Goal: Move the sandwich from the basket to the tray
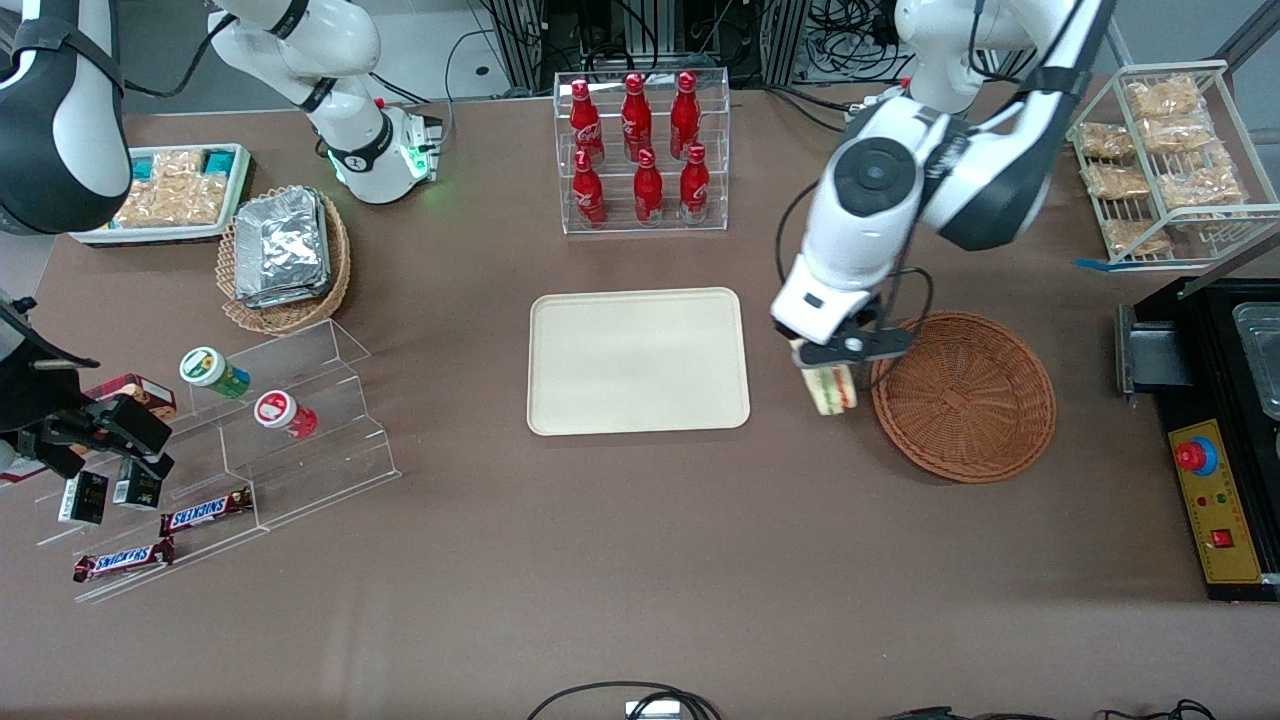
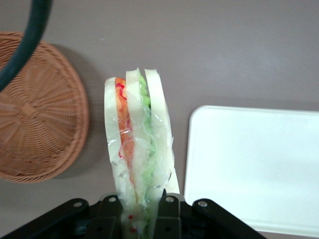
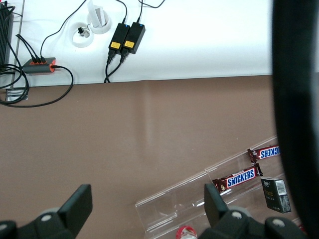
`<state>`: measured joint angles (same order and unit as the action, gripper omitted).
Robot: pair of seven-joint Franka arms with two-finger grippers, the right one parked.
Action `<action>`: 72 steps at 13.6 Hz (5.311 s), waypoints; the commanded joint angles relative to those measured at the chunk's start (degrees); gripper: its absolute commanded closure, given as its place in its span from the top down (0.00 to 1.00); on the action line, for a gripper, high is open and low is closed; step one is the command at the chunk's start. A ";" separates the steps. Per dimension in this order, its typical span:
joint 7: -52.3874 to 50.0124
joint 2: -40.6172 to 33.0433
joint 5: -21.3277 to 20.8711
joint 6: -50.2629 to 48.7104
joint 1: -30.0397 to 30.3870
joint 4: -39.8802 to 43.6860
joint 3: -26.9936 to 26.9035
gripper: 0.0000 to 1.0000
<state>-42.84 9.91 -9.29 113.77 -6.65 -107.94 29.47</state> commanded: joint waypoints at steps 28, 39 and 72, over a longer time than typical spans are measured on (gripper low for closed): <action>-22.19 24.19 -19.02 10.60 -18.13 3.07 -0.20 0.99; -24.92 18.23 -18.57 -2.49 -6.03 13.28 -0.29 1.00; 46.00 -8.94 6.74 -31.07 11.93 19.43 -20.94 1.00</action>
